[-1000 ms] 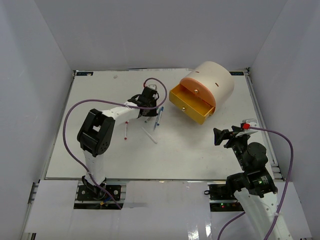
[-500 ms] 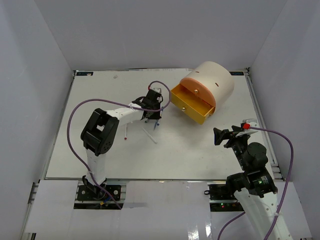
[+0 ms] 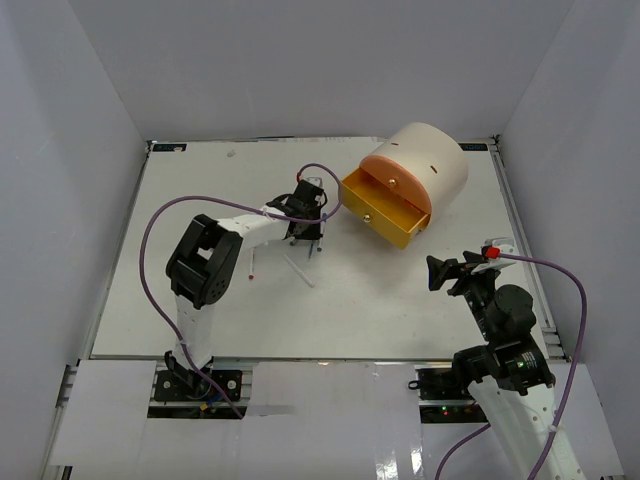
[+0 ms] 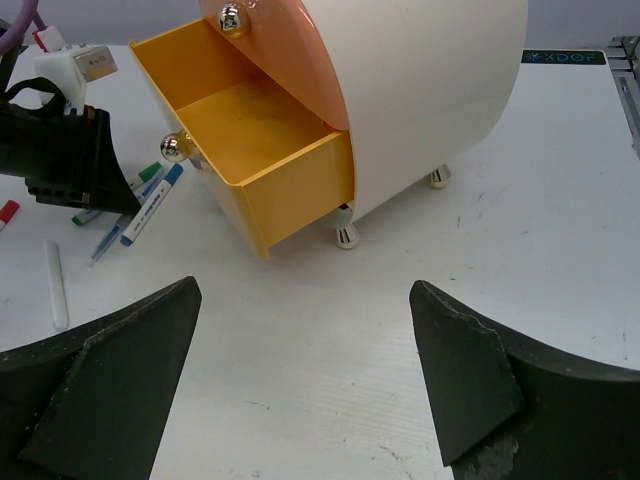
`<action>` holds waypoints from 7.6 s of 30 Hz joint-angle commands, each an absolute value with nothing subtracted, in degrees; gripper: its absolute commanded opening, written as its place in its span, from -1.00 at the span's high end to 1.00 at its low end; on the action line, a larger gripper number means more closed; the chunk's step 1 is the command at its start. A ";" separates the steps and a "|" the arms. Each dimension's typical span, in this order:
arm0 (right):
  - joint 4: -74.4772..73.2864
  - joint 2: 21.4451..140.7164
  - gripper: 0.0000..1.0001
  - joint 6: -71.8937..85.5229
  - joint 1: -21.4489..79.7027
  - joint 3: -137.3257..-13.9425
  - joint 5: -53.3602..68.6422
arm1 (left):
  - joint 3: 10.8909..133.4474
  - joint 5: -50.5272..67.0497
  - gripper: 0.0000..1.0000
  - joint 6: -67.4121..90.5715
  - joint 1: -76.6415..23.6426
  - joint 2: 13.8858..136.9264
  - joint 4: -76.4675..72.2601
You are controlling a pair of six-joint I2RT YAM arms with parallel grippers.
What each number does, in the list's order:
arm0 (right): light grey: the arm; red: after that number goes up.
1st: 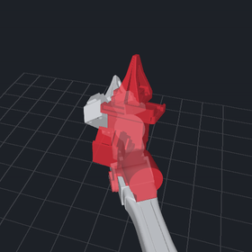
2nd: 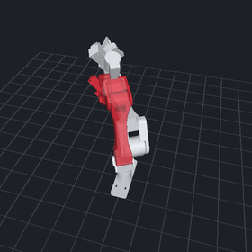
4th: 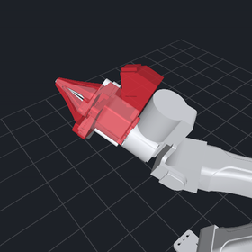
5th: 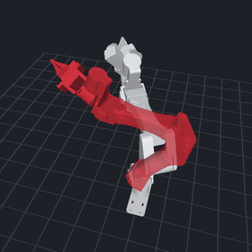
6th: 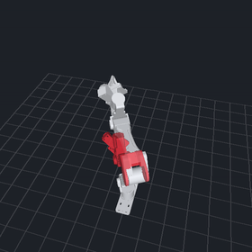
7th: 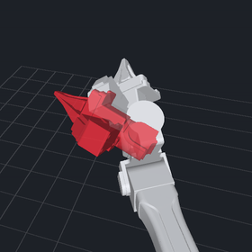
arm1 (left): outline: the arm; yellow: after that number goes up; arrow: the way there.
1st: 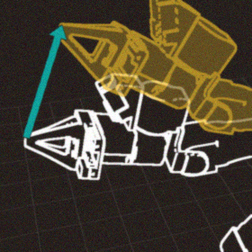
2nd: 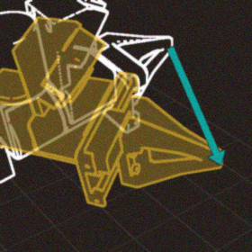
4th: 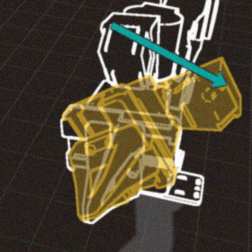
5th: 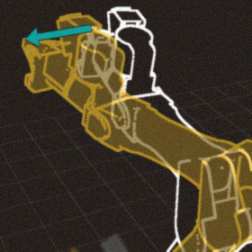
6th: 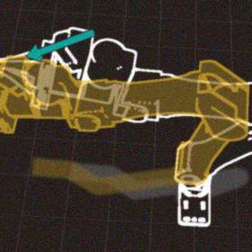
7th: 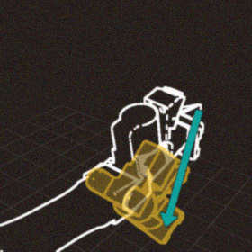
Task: Sort the stationery into containers
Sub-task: Pick up the pen from the center of the board, then place the pen in the drawer, then close the drawer in the storage box, then open the drawer in the storage box.
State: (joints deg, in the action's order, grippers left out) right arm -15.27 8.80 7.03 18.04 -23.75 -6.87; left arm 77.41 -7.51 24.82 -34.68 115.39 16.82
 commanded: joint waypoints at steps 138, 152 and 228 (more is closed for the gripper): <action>-5.45 102.74 -0.82 10.37 -5.98 -92.64 34.37 | 91.05 1.32 -0.55 10.72 -43.86 119.97 -17.22; -5.36 102.57 -0.82 9.49 -6.15 -92.73 32.87 | 87.80 6.59 -0.56 7.03 -43.77 111.36 -15.39; -4.13 101.87 -0.81 8.18 -6.15 -91.75 28.48 | 75.67 7.74 -0.08 9.14 -43.86 95.54 -4.31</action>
